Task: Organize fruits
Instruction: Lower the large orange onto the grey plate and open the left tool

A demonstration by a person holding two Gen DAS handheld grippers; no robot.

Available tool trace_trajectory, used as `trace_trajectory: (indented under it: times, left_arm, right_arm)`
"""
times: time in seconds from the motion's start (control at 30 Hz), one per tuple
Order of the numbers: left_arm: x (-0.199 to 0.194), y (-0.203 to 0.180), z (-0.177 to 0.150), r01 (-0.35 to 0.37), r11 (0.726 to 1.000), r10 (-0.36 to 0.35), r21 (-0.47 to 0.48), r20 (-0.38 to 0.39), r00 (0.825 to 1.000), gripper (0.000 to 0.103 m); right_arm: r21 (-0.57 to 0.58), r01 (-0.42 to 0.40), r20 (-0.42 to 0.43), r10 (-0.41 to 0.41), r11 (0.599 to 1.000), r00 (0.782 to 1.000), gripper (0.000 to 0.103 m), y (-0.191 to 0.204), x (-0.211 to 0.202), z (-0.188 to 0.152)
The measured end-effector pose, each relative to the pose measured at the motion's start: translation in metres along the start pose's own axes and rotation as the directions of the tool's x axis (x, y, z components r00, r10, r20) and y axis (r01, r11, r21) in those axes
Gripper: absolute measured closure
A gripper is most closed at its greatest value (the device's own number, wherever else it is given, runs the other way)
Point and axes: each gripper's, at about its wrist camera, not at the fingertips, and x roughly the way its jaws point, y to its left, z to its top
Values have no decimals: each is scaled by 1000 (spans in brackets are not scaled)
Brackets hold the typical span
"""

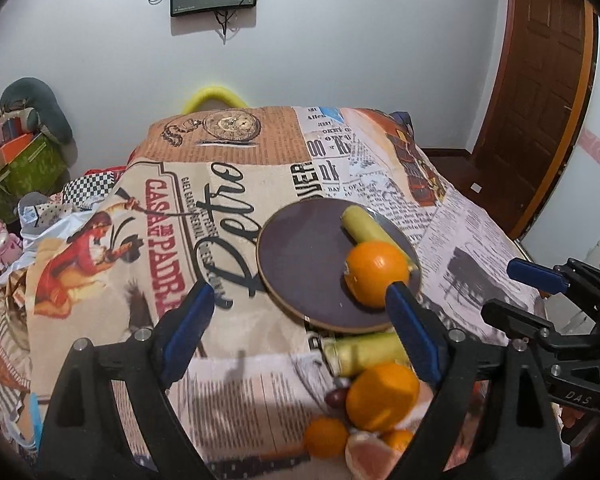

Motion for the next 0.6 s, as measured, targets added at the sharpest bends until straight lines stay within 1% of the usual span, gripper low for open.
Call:
trace_trajectory:
  times: [0.1, 0.23, 0.33, 0.43, 0.6]
  left_arm:
    - [-7, -5, -11, 0, 1000, 0, 10, -15, 1000, 14]
    - [-9, -13, -28, 10, 1000, -9, 18, -54, 998, 14]
    - [-4, -22, -40, 20, 1000, -18, 23, -92, 996, 14]
    - [3, -31, -51, 13, 999, -8, 42, -125, 992, 14]
    - [17, -44, -66, 27, 998, -17, 57, -181, 983, 14]
  right_arm:
    - [1, -1, -1, 1, 1000, 1000, 48, 3, -8, -7]
    - [6, 7, -7, -7, 1000, 1000, 48, 5, -16, -18]
    - [16, 9, -16, -9, 1000, 1000, 48, 3, -20, -28]
    - [26, 17, -30, -16, 1000, 999, 48, 0, -23, -37]
    - [47, 21, -53, -19, 999, 998, 48, -8, -25, -51]
